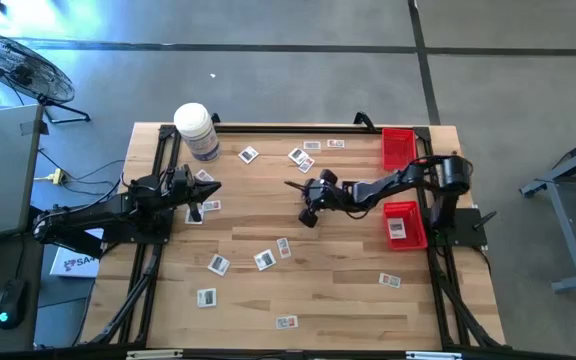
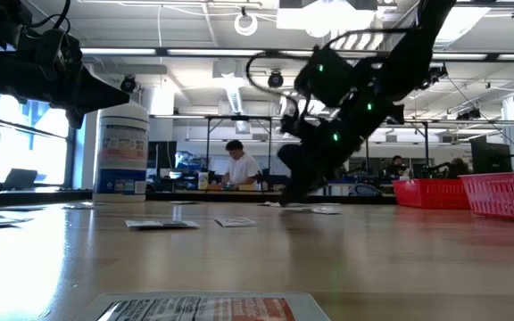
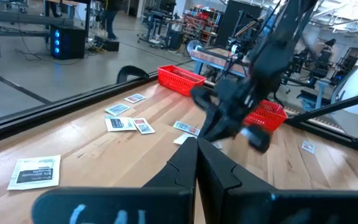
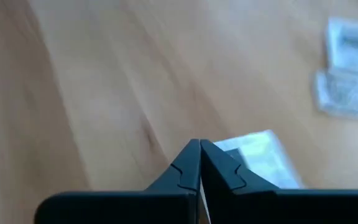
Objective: Pick & Place First Aid Supplies
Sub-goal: Put the towelette pack into the bottom basket, then put the ointment pack into the top basket
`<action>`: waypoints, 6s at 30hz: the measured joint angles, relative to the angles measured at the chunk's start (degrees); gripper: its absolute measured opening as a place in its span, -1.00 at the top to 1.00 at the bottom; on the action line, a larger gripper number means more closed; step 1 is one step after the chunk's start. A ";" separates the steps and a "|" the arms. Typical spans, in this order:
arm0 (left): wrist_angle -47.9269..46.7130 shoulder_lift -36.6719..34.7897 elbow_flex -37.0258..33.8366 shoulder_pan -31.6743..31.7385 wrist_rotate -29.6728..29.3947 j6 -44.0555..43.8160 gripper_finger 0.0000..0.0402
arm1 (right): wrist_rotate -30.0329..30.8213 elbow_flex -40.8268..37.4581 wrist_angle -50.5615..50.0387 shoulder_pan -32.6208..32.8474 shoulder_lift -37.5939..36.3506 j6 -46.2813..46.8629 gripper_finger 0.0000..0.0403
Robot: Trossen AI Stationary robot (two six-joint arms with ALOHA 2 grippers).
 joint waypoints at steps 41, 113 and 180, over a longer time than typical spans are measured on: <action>0.00 -0.02 0.00 0.00 -0.02 0.02 1.00 | 3.78 -18.10 -69.22 22.06 -46.12 61.58 0.98; 0.00 -0.01 -0.01 -0.02 -0.01 0.02 1.00 | -7.23 -4.77 -16.06 0.20 -7.44 -5.43 0.51; 0.00 0.00 -0.01 -0.01 -0.02 0.01 1.00 | -7.89 -4.14 -19.09 2.04 -4.39 -7.95 0.94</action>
